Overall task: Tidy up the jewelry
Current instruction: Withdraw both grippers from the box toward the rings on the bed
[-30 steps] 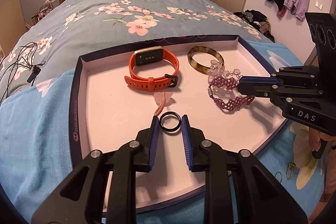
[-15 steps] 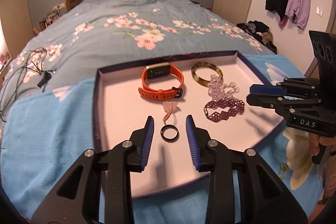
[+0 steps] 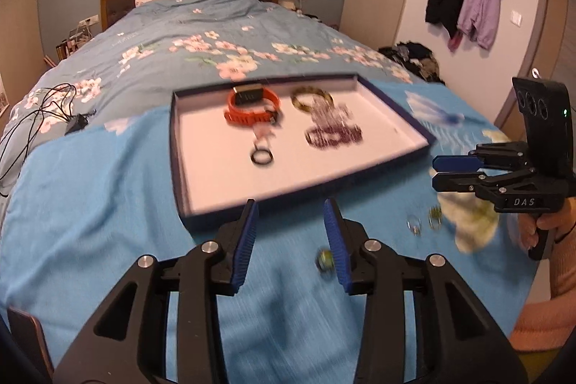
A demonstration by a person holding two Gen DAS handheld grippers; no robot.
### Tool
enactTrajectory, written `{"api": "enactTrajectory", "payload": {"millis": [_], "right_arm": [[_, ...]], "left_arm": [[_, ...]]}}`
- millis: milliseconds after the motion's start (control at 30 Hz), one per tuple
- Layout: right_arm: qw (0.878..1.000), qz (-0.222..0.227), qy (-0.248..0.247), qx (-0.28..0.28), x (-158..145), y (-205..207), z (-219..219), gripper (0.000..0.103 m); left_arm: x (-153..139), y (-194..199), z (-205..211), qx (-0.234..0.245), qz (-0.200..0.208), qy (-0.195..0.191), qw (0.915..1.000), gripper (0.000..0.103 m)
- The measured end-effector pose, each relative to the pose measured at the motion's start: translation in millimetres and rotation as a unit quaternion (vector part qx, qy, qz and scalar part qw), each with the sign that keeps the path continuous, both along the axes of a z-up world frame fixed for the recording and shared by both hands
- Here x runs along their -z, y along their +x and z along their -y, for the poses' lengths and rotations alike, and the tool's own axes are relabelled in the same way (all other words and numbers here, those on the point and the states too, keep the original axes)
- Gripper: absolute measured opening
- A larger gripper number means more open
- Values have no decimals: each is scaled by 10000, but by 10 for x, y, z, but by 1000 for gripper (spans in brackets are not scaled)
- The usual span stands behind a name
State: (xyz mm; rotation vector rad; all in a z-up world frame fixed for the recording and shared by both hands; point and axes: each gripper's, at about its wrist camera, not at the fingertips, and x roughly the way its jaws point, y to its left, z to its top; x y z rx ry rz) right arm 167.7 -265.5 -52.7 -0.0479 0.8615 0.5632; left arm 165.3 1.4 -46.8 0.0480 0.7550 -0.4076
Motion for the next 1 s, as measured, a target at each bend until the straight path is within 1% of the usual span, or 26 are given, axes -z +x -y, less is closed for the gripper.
{"api": "enactTrajectory", "payload": {"millis": [100,167,300,333,567,633,867,933,1000], "right_arm": [[9999,-26,-111,25,64,-130,-5,30],[9999,-53,-103,46,95,-181,-7,30],[9999,-126,-55,76,156,-265,-28,30],[9999,-150,-38,74,169,-278,-36,30],[9995,-212,-51,247,204,-265,-36,30],[9994,-237,-64,262,214,-259,-40,23],[9992,-261,-102,284,229,-234,-77,14],[9992,-262,-119,285,234,-219,-91,9],[9992,-277,-136,260,241,-201,-108,7]], "left_arm": [[90,-118,31,44,-73,-7,10000,38],[135,-194,46,98,-114,-62,9999,38],[210,-271,109,160,-155,46,9997,39],[226,-286,118,185,-193,19,9996,39],[276,-234,200,178,-378,12,9991,38],[295,-194,214,155,-437,17,9989,36],[352,-88,251,139,-643,-18,9978,32],[373,-67,259,130,-699,-3,9975,31],[382,-52,262,130,-729,-15,9973,28]]}}
